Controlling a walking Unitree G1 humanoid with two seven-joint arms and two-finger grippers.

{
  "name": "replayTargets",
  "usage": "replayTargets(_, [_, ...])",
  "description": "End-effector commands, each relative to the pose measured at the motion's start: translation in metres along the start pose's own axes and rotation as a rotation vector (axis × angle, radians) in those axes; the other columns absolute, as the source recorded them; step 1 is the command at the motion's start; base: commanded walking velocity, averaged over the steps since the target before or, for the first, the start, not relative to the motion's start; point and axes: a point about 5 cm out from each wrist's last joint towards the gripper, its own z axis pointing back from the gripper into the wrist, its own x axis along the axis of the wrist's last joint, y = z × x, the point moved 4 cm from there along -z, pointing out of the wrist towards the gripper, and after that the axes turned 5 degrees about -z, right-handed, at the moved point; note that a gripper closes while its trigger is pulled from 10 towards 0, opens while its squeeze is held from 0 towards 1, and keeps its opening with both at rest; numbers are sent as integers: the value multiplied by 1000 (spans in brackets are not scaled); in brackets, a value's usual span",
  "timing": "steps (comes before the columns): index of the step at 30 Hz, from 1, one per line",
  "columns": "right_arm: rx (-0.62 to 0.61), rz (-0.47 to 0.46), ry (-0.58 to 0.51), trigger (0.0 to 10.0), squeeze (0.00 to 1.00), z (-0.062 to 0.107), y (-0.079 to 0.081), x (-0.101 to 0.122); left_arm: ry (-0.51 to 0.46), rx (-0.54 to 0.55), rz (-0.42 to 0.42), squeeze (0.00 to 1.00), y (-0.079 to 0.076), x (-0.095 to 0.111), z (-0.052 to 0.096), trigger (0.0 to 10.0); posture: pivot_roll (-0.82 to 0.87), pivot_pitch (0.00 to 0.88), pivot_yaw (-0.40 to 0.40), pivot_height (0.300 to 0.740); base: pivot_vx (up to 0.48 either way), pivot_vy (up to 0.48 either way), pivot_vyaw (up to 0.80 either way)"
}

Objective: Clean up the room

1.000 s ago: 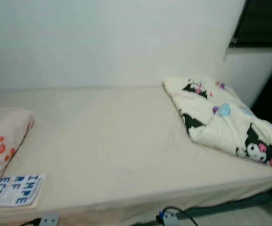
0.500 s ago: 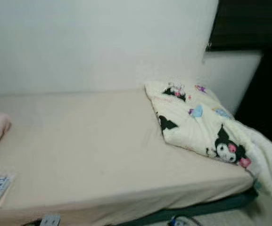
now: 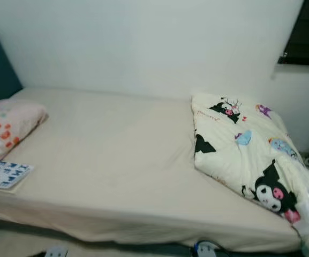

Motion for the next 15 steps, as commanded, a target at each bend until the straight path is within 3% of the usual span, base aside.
replayTargets(1, [-29,-11,23,10000,0,2,-7,-9,-20,-12,-13,0,-5,7,0,10000,75,0,-46,740,0,-480,0])
replayTargets(15, [-48,-10,21,10000,0,3,-11,-8,-23,-14,-5,0,-6,8,0,10000,83,0,-57,740,0,-480,0])
